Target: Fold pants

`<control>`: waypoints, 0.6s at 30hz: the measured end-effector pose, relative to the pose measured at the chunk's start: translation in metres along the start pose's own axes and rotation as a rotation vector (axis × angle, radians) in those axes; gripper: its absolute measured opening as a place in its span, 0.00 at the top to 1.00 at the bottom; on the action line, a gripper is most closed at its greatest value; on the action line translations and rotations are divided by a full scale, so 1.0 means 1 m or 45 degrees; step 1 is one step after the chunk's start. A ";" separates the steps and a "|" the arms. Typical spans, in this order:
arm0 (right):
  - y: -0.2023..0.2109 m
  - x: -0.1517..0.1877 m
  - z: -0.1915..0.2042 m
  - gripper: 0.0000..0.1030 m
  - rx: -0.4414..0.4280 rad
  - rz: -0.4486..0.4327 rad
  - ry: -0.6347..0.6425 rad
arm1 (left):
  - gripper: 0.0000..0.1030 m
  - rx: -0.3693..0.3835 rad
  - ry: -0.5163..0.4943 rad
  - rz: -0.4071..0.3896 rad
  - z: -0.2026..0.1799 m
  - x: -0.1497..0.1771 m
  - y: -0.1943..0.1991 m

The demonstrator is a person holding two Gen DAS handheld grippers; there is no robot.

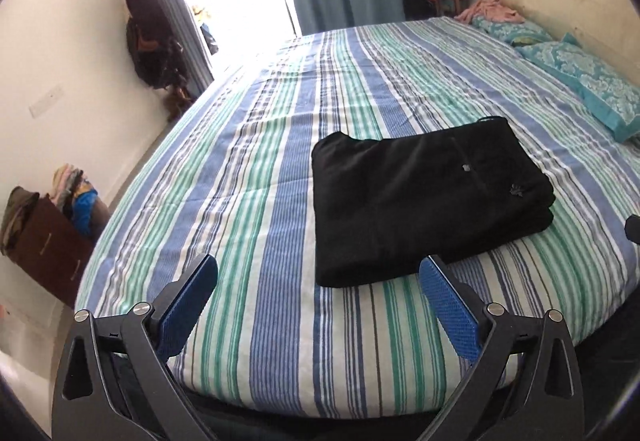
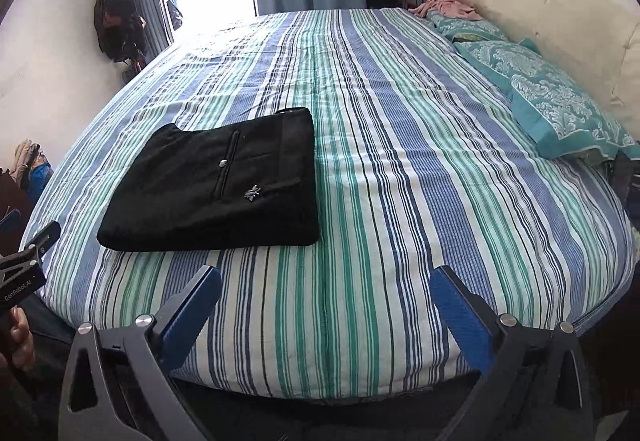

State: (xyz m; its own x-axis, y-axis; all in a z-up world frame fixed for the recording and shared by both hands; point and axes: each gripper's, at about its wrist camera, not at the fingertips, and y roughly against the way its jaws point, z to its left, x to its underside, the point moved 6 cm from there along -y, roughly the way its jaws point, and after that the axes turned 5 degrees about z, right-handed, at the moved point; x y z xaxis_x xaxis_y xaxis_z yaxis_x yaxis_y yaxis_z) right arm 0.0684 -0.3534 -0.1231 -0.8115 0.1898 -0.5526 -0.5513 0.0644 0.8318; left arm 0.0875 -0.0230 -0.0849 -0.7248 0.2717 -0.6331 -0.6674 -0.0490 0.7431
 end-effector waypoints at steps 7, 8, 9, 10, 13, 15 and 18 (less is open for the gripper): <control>0.020 0.013 0.040 0.00 0.051 0.000 0.130 | 0.02 0.080 -0.001 0.153 -0.011 0.020 0.025; 0.022 0.016 0.043 0.00 0.056 0.005 0.137 | 0.02 0.100 0.022 0.175 -0.010 0.022 0.026; 0.024 0.017 0.045 0.00 0.062 0.004 0.140 | 0.02 0.128 0.042 0.194 -0.008 0.025 0.027; 0.027 0.019 0.046 0.00 0.073 0.002 0.142 | 0.02 0.153 0.059 0.206 -0.008 0.026 0.029; 0.034 0.020 0.048 0.00 0.091 0.005 0.142 | 0.02 0.167 0.080 0.221 -0.005 0.028 0.031; 0.041 0.019 0.048 0.00 0.091 -0.001 0.139 | 0.02 0.145 0.066 0.218 -0.006 0.028 0.033; 0.050 0.017 0.052 0.00 0.093 -0.016 0.146 | 0.02 0.124 0.042 0.223 -0.008 0.028 0.036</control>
State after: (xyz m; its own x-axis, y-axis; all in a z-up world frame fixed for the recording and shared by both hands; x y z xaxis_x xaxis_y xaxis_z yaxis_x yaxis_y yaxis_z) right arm 0.0368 -0.2962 -0.0878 -0.8237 0.0754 -0.5620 -0.5495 0.1384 0.8239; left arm 0.0421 -0.0245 -0.0778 -0.8346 0.2358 -0.4977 -0.5120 0.0007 0.8590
